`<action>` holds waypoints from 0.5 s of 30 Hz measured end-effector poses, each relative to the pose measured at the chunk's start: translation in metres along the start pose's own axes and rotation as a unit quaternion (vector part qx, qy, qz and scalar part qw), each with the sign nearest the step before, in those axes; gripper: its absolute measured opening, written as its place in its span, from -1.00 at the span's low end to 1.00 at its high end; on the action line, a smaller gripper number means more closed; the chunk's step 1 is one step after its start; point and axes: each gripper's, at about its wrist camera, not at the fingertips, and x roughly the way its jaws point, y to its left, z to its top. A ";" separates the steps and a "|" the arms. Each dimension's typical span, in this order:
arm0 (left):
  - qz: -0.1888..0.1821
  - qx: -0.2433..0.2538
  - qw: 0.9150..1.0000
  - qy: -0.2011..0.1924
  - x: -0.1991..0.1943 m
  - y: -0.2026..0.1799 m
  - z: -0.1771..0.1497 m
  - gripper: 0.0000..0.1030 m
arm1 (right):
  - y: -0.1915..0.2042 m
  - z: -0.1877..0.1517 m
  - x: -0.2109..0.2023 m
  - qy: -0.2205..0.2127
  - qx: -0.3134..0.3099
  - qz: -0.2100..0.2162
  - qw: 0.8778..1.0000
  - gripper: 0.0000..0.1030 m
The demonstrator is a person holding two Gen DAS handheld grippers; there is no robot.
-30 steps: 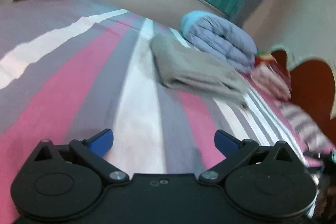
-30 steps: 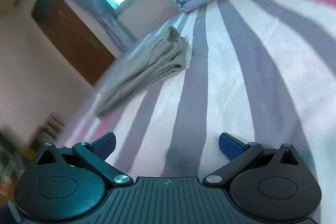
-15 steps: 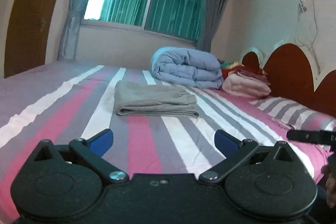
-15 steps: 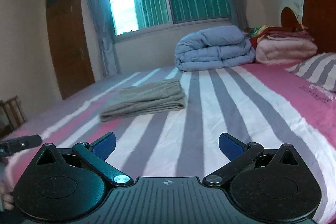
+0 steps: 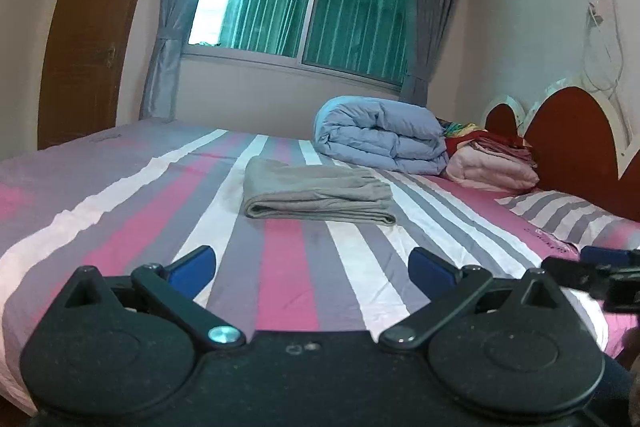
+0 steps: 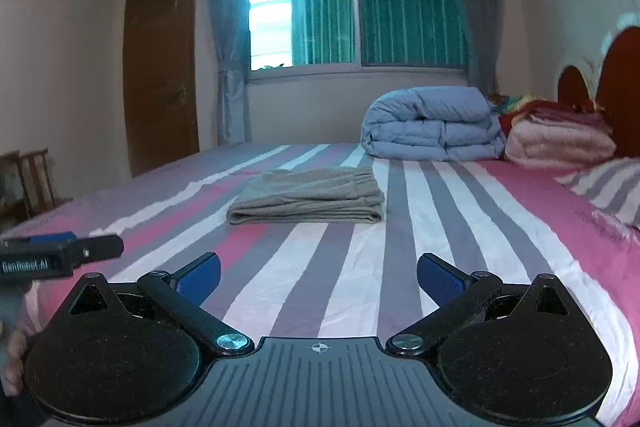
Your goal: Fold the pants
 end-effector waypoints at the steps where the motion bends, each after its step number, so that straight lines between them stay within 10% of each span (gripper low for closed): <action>1: -0.005 0.003 1.000 0.002 0.002 -0.001 0.000 0.88 | 0.001 -0.001 0.004 0.005 -0.003 -0.002 1.000 1.00; 15: -0.020 0.037 0.999 0.004 0.003 -0.018 -0.005 0.88 | -0.008 -0.003 0.021 0.014 0.015 -0.015 1.000 1.00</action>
